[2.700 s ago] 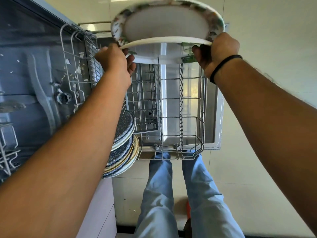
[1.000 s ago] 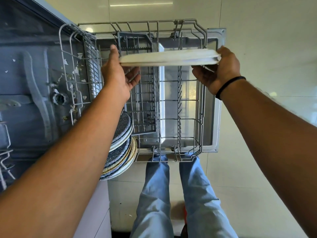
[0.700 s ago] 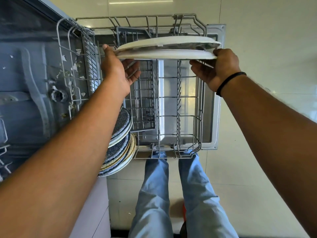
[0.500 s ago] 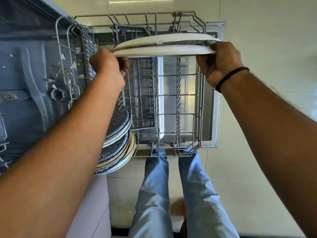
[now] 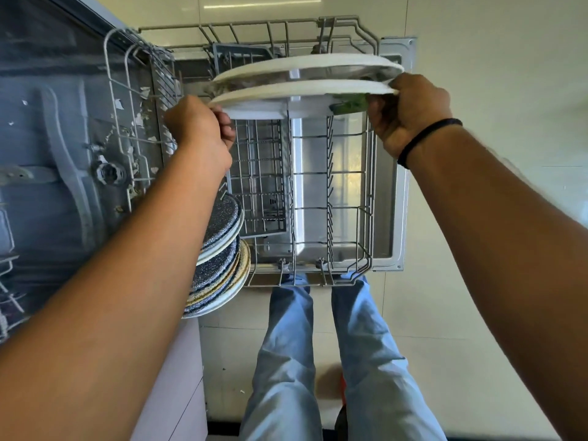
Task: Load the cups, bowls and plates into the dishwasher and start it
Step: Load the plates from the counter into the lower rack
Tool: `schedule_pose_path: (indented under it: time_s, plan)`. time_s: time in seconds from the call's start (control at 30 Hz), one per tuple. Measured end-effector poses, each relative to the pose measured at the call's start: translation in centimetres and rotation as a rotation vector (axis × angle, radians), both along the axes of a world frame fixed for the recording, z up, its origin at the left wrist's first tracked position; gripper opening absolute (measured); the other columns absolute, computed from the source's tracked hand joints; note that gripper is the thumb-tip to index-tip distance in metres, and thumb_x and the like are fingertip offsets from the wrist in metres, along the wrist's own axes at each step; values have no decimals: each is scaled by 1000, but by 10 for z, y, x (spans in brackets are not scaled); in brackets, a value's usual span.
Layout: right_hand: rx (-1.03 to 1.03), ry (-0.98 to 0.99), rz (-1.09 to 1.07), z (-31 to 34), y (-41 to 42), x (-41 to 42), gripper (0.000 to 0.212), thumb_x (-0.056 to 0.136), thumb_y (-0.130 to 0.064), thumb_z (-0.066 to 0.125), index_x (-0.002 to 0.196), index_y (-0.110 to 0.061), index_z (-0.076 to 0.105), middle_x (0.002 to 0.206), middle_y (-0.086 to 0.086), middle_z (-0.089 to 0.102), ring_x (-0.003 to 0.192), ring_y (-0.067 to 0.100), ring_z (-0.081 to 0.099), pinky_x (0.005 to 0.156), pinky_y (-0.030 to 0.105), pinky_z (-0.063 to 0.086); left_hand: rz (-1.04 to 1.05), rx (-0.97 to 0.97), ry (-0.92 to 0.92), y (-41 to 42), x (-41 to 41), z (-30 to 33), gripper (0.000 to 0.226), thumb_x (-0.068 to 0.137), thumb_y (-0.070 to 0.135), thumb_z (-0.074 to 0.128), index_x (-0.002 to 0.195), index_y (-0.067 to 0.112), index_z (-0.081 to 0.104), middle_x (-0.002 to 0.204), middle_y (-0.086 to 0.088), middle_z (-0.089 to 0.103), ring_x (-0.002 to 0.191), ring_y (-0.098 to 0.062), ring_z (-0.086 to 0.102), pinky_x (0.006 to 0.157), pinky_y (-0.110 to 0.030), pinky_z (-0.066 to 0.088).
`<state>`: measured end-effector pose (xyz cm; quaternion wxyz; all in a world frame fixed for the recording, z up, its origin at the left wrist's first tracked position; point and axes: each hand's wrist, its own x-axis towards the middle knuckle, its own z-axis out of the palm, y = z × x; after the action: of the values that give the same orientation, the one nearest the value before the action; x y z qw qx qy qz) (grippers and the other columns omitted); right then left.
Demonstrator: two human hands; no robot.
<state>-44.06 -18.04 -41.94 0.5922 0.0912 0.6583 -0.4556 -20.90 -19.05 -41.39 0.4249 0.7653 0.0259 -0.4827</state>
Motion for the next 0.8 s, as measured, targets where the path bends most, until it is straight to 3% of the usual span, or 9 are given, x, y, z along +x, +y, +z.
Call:
schedule_pose_path:
  time_s: [0.13,0.23,0.4,0.5,0.57,0.67,0.8]
  plan:
    - [77,-22,79,-19,13,5,25,101,-5,50,125,1,51,90,24,72,65,32,74,53,33,58,-108,52,-56,-5,11,-12,33,105,18,30,100,12,62,45,5,51,37,-7,44,40,-18,32]
    - [69,-26,67,-24,15,2,27,102,-10,48,126,1,50,96,26,72,63,32,73,53,34,58,-157,4,-94,-11,9,-11,39,105,16,31,126,25,62,60,3,59,45,-7,48,42,-22,36]
    - [16,-23,95,-18,7,4,39,104,-38,45,130,-10,53,72,14,72,59,29,71,59,36,58,-120,-31,-48,-8,1,-12,30,105,21,39,118,26,66,48,6,53,42,-10,46,43,-21,33]
    - [-29,-1,121,-6,-2,7,38,105,-43,41,112,-10,57,55,6,66,54,24,68,61,35,58,-116,-2,-8,-3,1,-15,27,102,30,47,118,21,67,49,4,54,41,-11,47,44,-21,34]
    - [-24,17,137,-4,-8,9,44,105,-44,39,111,-5,59,52,5,63,52,23,67,62,35,58,-127,-10,-28,-1,0,-14,22,104,31,45,110,27,67,50,3,56,42,-11,48,45,-20,34]
    - [-16,21,110,-7,-12,11,49,106,-41,33,122,-1,57,58,9,65,52,25,67,61,36,58,-114,-30,-38,-2,3,-14,28,107,27,39,115,34,66,53,2,58,44,-12,48,47,-20,33]
    - [-5,62,82,-8,-7,14,42,104,-19,27,117,2,61,69,13,66,55,26,66,59,35,57,-92,-14,5,-7,9,-17,26,104,27,42,114,23,66,52,3,56,41,-12,47,47,-18,33]
